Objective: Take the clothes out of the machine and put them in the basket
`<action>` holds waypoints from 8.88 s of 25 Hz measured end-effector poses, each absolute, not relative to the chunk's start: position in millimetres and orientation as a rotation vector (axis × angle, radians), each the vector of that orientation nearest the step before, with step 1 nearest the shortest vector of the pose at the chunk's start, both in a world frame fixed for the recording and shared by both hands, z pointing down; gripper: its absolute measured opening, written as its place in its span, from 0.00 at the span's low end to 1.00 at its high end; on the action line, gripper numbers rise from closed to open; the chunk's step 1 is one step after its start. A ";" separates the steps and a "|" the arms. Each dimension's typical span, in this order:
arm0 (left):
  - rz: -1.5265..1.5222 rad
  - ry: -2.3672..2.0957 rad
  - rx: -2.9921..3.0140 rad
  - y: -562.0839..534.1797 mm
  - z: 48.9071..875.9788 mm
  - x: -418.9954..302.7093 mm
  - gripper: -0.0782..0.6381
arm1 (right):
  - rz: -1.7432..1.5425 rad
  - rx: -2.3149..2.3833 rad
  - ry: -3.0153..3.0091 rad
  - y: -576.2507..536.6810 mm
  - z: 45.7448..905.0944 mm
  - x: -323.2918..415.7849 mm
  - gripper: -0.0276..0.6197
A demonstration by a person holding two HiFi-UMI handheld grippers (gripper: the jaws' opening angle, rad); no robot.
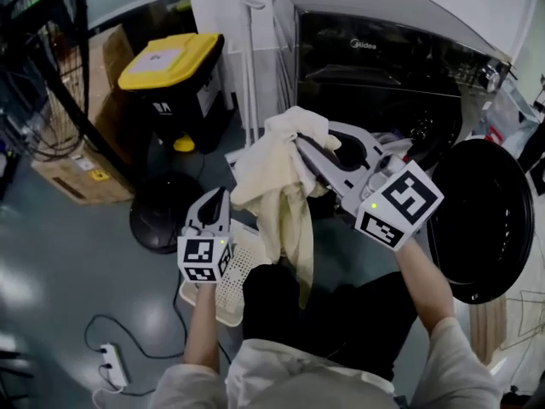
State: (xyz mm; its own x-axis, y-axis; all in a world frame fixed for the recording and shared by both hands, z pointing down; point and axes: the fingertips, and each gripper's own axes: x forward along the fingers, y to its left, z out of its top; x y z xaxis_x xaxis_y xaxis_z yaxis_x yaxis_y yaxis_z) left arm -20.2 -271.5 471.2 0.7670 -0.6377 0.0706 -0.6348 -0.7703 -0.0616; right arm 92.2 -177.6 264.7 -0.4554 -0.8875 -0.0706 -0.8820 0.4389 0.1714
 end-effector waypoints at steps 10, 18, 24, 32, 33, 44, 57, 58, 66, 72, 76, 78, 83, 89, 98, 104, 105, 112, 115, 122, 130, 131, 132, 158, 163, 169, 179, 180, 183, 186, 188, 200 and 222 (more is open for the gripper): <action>-0.160 1.244 -2.862 -278.3 481.4 -86.3 0.13 | -0.415 1.381 -2.773 -201.3 235.3 7.7 0.17; -0.166 1.370 -2.798 -275.0 482.1 -130.9 0.13 | -0.485 1.248 -2.882 -216.6 207.1 -43.9 0.17; -0.167 1.485 -2.749 -275.2 484.0 -176.9 0.13 | -0.410 1.181 -2.912 -221.6 235.5 -70.7 0.17; -0.188 1.540 -2.759 -272.9 512.1 -197.2 0.13 | -0.229 1.142 -2.861 -232.5 321.8 -81.2 0.17; -0.196 1.541 -2.765 -271.8 516.9 -196.6 0.13 | -0.195 1.130 -2.853 -235.0 334.9 -81.1 0.17; -0.243 1.562 -2.801 -269.0 547.7 -195.9 0.13 | 0.156 1.081 -2.755 -253.4 487.4 -83.5 0.17; -0.283 1.588 -2.821 -264.5 576.5 -195.8 0.13 | 0.449 1.019 -2.490 -255.9 694.0 -82.0 0.17; -0.291 1.590 -2.820 -263.3 577.6 -195.9 0.13 | 0.471 1.019 -2.459 -257.1 712.6 -82.7 0.18; -0.335 1.614 -2.810 -252.9 581.9 -195.6 0.13 | 0.614 1.027 -2.210 -256.3 826.5 -72.3 0.19; -0.356 1.619 -2.802 -248.1 583.8 -195.7 0.13 | 0.675 1.020 -2.031 -243.1 875.7 -54.2 0.22; -0.365 1.610 -2.805 -248.2 584.8 -193.9 0.13 | 0.707 1.021 -2.058 -243.2 874.1 -56.5 0.39; -0.360 1.600 -2.807 -250.3 584.0 -191.8 0.13 | 0.679 1.054 -2.099 -249.3 862.6 -54.6 0.49; -0.325 1.562 -2.828 -253.0 582.5 -176.7 0.13 | 0.612 1.144 -2.219 -259.2 823.6 -47.0 0.55; -0.315 1.506 -2.868 -251.4 585.0 -154.3 0.13 | 0.479 1.294 -2.288 -279.8 766.1 -26.3 0.49; -0.275 1.393 -2.910 -256.7 574.6 -114.6 0.13 | 0.368 1.510 -2.299 -282.9 692.7 30.4 0.09; -0.273 1.213 -2.994 -255.9 576.4 -55.5 0.13 | 0.333 1.680 -2.238 -269.2 654.0 98.9 0.08; -0.270 1.173 -3.011 -255.5 576.9 -42.8 0.13 | 0.326 1.718 -2.219 -264.6 648.2 113.5 0.08; -0.244 0.867 -3.099 -247.6 572.1 61.2 0.13 | 0.308 1.971 -2.023 -212.8 623.7 230.5 0.08; -0.244 0.768 -3.126 -239.1 569.9 97.1 0.13 | 0.322 2.051 -1.926 -186.0 619.4 277.6 0.08; -0.229 0.639 -3.156 -221.7 572.1 145.8 0.13 | 0.329 2.231 -1.698 -142.5 603.2 376.1 0.08; -0.244 0.614 -3.159 -213.2 576.1 160.4 0.13 | 0.334 2.348 -1.577 -139.7 587.8 443.3 0.10; -0.250 0.618 -3.156 -214.4 576.3 160.1 0.13 | 0.338 2.352 -1.575 -142.5 588.3 449.2 0.20; -0.256 0.623 -3.154 -215.4 576.6 159.8 0.13 | 0.340 2.359 -1.568 -144.9 589.2 456.2 0.35; -0.371 0.725 -3.087 -245.1 592.3 160.9 0.13 | 0.470 2.310 -1.216 -203.7 639.2 585.1 0.41; -0.368 0.741 -3.079 -249.5 591.1 154.4 0.13 | 0.473 2.288 -1.191 -207.3 635.7 585.5 0.23; -0.374 0.757 -3.061 -252.8 586.6 144.7 0.13 | 0.458 2.267 -1.203 -203.4 638.7 585.0 0.16; -0.338 0.735 -3.066 -245.1 573.6 143.4 0.13 | 0.384 2.338 -1.347 -192.8 599.4 555.2 0.14; -0.331 0.726 -3.067 -243.1 571.3 144.6 0.13 | 0.366 2.340 -1.360 -190.7 592.7 551.5 0.14; -0.308 0.706 -3.070 -237.5 563.6 145.5 0.13 | 0.318 2.371 -1.391 -181.5 568.9 542.2 0.14; -0.287 0.693 -3.075 -233.7 555.3 144.6 0.13 | 0.283 2.383 -1.416 -169.2 547.3 530.0 0.14; -0.272 0.686 -3.081 -231.8 550.6 144.7 0.13 | 0.256 2.396 -1.437 -161.6 530.8 522.7 0.14; -0.183 0.573 -3.107 -209.2 521.2 159.3 0.13 | 0.035 2.484 -1.557 -107.6 412.2 472.1 0.14; -0.055 0.490 -3.119 -183.2 480.4 152.5 0.13 | -0.226 2.394 -1.685 -36.3 299.8 371.4 0.14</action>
State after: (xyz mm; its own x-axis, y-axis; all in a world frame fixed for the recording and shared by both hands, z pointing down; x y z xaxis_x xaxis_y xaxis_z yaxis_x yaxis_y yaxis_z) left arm 152.5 -183.2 480.4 0.9512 -0.3064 0.0369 -0.3069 -0.9517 0.0105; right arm 371.4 -36.3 299.8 0.3368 -0.9416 -0.0073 -0.9102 -0.3275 0.2533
